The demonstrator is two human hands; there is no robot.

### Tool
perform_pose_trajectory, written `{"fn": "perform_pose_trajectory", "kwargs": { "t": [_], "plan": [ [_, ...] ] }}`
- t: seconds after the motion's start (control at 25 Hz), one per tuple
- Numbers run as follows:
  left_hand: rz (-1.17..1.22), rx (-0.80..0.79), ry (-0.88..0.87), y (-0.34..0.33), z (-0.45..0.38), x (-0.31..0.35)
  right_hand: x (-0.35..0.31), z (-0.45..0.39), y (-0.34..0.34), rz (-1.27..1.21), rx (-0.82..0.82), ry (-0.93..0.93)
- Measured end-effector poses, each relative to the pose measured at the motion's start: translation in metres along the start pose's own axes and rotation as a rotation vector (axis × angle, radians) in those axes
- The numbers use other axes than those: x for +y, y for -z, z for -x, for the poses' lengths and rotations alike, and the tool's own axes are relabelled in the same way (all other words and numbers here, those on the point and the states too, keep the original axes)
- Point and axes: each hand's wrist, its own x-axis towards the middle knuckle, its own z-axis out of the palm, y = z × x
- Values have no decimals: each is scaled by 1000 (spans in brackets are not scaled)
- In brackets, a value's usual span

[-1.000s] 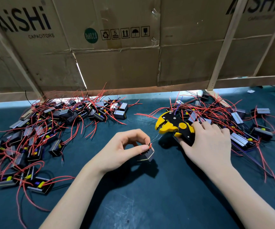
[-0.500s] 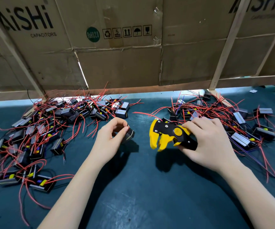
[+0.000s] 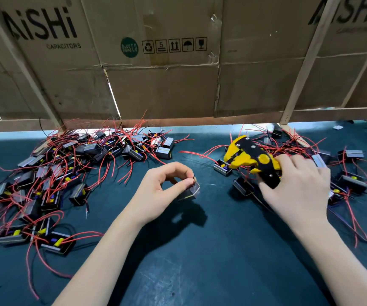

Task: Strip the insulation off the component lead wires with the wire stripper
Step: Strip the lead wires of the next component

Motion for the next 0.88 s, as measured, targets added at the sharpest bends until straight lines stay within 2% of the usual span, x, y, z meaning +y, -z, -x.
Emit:
{"fn": "perform_pose_trajectory", "kwargs": {
  "t": [0.16,0.32,0.64,0.88],
  "plan": [
    [-45,40,47,-6,-2,-4,-22,5,-2,30,-73,148],
    [-88,-14,153,-10,-2,-10,-31,10,-3,43,-92,220],
    [-90,-54,229,-14,-2,-10,-33,12,-2,69,-113,279],
    [10,-69,263,-10,-1,-5,-33,11,0,1,-165,293]
  ]
}}
